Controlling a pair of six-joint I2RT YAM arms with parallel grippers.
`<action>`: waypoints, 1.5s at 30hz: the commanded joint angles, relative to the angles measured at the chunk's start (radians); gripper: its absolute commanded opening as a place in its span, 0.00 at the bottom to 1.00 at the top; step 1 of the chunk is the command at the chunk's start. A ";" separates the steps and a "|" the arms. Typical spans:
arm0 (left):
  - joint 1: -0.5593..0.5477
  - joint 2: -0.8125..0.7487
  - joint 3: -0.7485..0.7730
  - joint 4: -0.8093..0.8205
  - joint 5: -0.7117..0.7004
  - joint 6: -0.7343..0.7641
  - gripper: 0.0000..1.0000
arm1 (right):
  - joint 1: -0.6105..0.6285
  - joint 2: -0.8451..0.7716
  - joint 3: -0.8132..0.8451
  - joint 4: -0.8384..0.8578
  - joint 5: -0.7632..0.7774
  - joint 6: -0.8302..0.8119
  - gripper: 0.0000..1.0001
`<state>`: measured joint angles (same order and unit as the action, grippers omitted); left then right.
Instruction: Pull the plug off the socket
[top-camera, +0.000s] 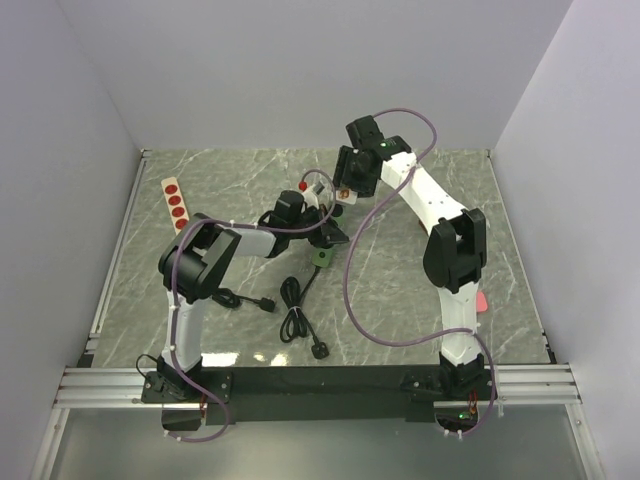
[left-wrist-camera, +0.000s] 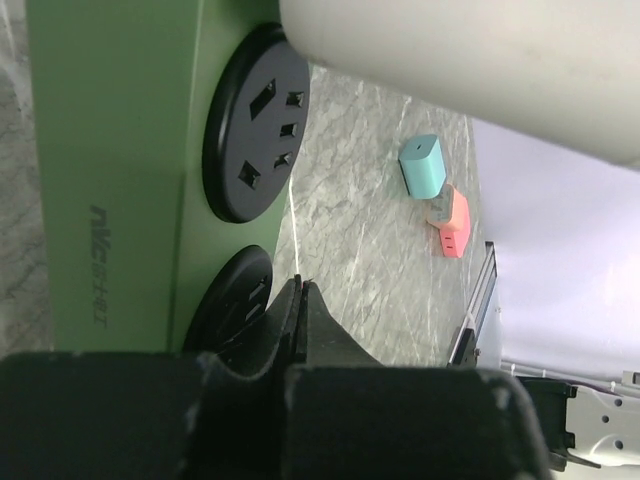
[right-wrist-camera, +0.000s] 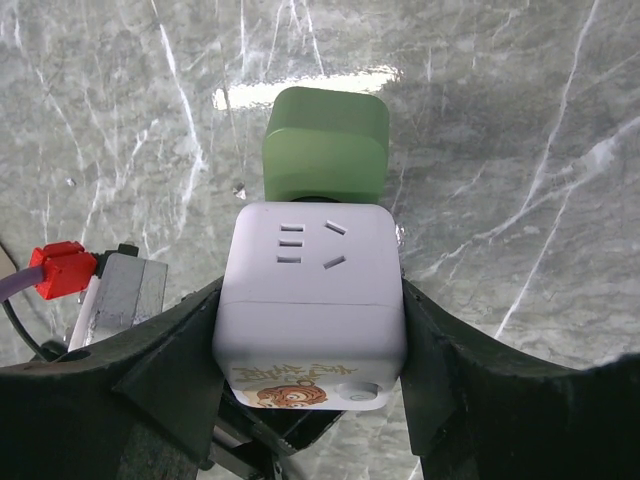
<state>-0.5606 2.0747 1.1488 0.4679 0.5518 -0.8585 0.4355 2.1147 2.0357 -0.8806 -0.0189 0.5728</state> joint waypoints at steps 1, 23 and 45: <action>0.050 0.077 -0.057 -0.091 -0.095 0.016 0.00 | 0.016 -0.104 0.012 -0.046 -0.019 -0.034 0.00; 0.047 -0.076 -0.136 -0.028 -0.023 -0.011 0.01 | 0.016 -0.022 -0.003 -0.074 -0.090 -0.099 0.00; -0.036 -0.203 0.244 -0.741 -0.441 0.263 0.17 | -0.274 -0.395 -0.758 0.150 0.201 0.081 0.45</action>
<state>-0.5713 1.8442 1.3277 -0.0944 0.2569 -0.6830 0.1574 1.8034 1.3025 -0.7753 0.1230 0.6090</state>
